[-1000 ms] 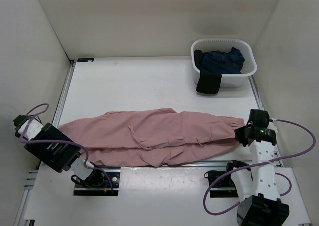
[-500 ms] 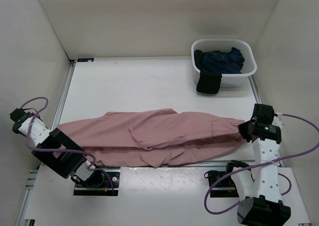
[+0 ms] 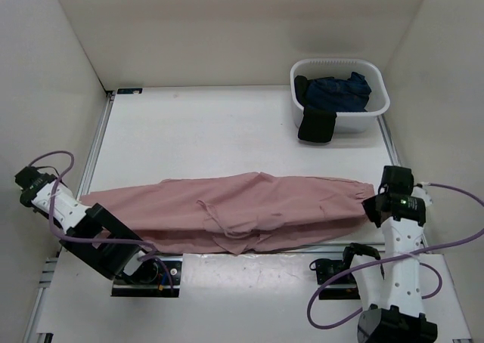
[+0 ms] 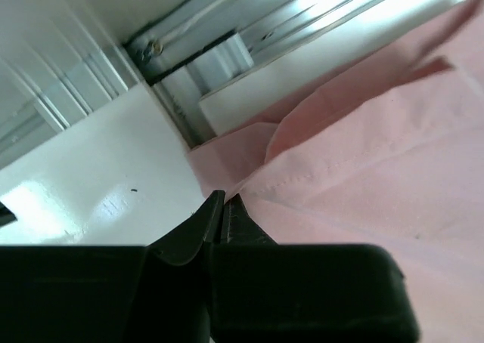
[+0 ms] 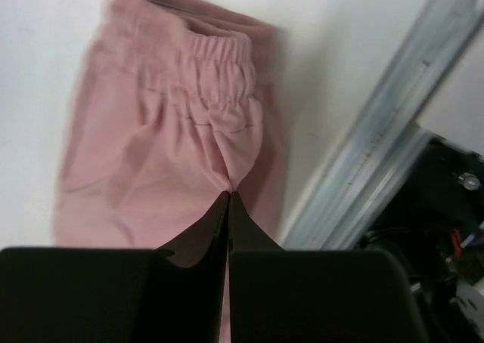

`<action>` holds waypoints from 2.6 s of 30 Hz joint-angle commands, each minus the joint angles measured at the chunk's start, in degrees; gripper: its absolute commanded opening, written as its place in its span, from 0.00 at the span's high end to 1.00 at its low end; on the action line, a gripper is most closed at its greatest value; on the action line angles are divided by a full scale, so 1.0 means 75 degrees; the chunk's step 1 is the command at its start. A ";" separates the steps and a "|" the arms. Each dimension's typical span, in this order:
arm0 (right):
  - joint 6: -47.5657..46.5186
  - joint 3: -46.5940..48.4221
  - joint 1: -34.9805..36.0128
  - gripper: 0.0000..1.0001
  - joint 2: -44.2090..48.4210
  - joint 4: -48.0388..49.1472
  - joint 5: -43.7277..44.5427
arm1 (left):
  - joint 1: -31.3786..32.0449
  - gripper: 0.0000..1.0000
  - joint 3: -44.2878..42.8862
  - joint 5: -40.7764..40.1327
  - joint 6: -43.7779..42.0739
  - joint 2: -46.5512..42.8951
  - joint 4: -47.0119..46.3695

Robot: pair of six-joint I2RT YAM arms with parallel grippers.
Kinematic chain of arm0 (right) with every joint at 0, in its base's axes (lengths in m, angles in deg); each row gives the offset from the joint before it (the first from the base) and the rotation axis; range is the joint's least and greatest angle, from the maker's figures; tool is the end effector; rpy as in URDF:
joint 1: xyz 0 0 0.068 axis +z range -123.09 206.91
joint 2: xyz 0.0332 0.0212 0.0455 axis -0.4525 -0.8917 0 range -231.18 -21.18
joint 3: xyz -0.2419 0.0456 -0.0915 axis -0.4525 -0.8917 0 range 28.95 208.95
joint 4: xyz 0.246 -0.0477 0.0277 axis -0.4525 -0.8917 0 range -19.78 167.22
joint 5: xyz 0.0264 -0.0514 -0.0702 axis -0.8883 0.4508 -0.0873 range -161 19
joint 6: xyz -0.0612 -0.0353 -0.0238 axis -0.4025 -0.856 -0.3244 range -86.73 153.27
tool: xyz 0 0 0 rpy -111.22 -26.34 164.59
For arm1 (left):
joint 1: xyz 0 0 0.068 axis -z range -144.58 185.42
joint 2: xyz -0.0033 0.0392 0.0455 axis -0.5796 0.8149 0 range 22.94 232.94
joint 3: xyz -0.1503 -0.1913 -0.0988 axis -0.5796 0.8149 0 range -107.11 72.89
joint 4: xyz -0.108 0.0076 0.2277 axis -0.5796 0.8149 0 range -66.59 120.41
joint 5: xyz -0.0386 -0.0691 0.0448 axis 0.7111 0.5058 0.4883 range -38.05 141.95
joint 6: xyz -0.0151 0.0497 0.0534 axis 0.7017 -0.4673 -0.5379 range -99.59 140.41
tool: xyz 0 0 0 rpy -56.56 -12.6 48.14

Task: Fold and stack the trousers
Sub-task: Fold the trousers

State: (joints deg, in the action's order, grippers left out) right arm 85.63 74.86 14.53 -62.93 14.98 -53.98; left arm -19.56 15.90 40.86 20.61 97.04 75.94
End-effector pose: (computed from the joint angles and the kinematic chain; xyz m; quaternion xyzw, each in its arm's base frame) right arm 0.1247 -0.0461 0.2456 0.5434 0.7814 -0.0407 0.3042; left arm 0.1279 0.2034 0.2185 -0.4689 0.8603 0.1654 0.1123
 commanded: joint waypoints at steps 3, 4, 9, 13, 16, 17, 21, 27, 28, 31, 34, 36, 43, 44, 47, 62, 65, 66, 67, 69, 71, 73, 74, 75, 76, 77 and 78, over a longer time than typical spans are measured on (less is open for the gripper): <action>0.0773 -0.1115 -0.0083 0.99 0.0690 -0.0372 0.0999 | -0.0157 0.86 0.0848 -0.0771 -0.0028 -0.0166 -0.0898; 0.0927 -0.1117 -0.0083 0.89 0.0785 -0.0524 0.1198 | -0.0157 0.86 0.0942 -0.0875 -0.0028 -0.0166 -0.0899; 0.0825 -0.0720 -0.0083 0.25 0.0940 -0.0551 0.1926 | -0.0157 0.41 0.0839 -0.0866 -0.0028 -0.0096 -0.0935; -0.0112 -0.0099 -0.0083 0.23 0.0554 0.0281 0.1436 | -0.0053 0.37 -0.0075 0.0152 -0.0028 -0.0376 -0.0175; -0.0792 0.0160 -0.0013 0.31 0.0131 0.0961 0.0535 | 0.0333 0.36 -0.0685 0.0845 -0.0028 -0.0774 0.0249; -0.1002 0.0264 0.0172 0.34 0.0014 0.1125 0.0277 | 0.0486 0.34 -0.0686 0.0846 -0.0028 -0.0868 0.0249; -0.0900 0.0347 0.1273 0.53 -0.0746 0.1525 0.0215 | 0.1596 0.34 -0.0442 0.0590 -0.0028 -0.0952 0.0320; -0.0220 -0.0564 0.2131 0.89 -0.2539 0.1747 0.0064 | 0.2875 0.38 0.1620 -0.0418 -0.0028 -0.0331 -0.0709; -0.0103 -0.0683 0.2131 0.92 -0.2797 0.1887 0.0063 | 0.2982 0.39 0.2052 -0.0721 -0.0028 -0.0168 -0.0920; 0.0038 -0.0976 0.2039 1.00 -0.3700 0.2192 0.0063 | 0.3181 0.41 0.2523 -0.1040 -0.0028 0.0230 -0.1706; 0.0272 -0.1082 0.1688 1.00 -0.4286 0.2894 0.0203 | 0.3346 0.48 0.2525 -0.1111 -0.0028 0.0862 -0.2221; 0.0459 -0.1082 0.1476 1.00 -0.4662 0.3340 0.0204 | 0.3522 0.50 0.2151 -0.1111 -0.0028 0.1180 -0.2305; 0.0801 -0.0265 0.0737 1.00 -0.5891 0.4020 0.0415 | 0.4529 0.51 0.0675 -0.0993 -0.0028 0.2329 -0.2540; 0.0649 -0.0123 0.0737 1.00 -0.5963 0.4102 0.0415 | 0.4681 0.51 0.0174 -0.0994 -0.0028 0.2643 -0.2540; 0.0310 0.0590 0.0667 1.00 -0.6186 0.4337 0.0322 | 0.4939 0.51 -0.0485 -0.1134 -0.0028 0.3125 -0.2469; -0.0548 0.0081 -0.0362 0.01 -0.3645 0.2755 -0.0640 | 0.5022 0.47 0.0696 -0.0771 -0.0028 0.2260 -0.1918; -0.0548 -0.0470 -0.0808 0.01 -0.3654 0.3573 -0.1011 | 0.5022 0.47 0.0697 -0.0701 -0.0028 0.2190 -0.1837; -0.0652 -0.0554 -0.0810 0.01 -0.3759 0.3924 -0.1131 | 0.5022 0.47 0.0697 -0.0701 -0.0028 0.2190 -0.1836; -0.0653 -0.0555 -0.0926 0.01 -0.3923 0.4414 -0.1132 | 0.5022 0.47 0.0697 -0.0701 -0.0028 0.2190 -0.1836; -0.0653 -0.0555 -0.1044 0.01 -0.4625 0.4781 -0.1237 | 0.5022 0.47 0.0697 -0.0701 -0.0028 0.2190 -0.1755; -0.0653 -0.0555 -0.1208 0.01 -0.5314 0.5457 -0.1446 | 0.5022 0.47 0.0860 -0.0701 -0.0028 0.2190 -0.1754; -0.0665 -0.0555 -0.1208 0.03 -0.5820 0.5801 -0.1764 | 0.5022 0.45 0.0953 -0.0701 -0.0028 0.2107 -0.1754; -0.0572 -0.0439 -0.1208 0.06 -0.6299 0.5802 -0.1765 | 0.5022 0.45 0.1036 -0.0701 -0.0028 0.2026 -0.1754; -0.0490 -0.0438 -0.1208 0.18 -0.6477 0.5802 -0.1881 | 0.5022 0.45 0.1036 -0.0770 -0.0028 0.2025 -0.1754; -0.0303 -0.0438 -0.1208 0.28 -0.6607 0.5802 -0.1882 | 0.5022 0.45 0.1036 -0.0771 -0.0028 0.1956 -0.1754; -0.0197 -0.0438 -0.1208 0.38 -0.6701 0.5802 -0.1882 | 0.5022 0.45 0.1106 -0.0771 -0.0028 0.1955 -0.1754; -0.0115 -0.0438 -0.1208 0.65 -0.6783 0.5802 -0.1882 | 0.5022 0.44 0.1107 -0.0841 -0.0028 0.1955 -0.1754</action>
State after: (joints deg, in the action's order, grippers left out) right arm 81.80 74.51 5.50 -108.61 55.17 -65.68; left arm 18.06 22.89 34.41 20.02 113.85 61.93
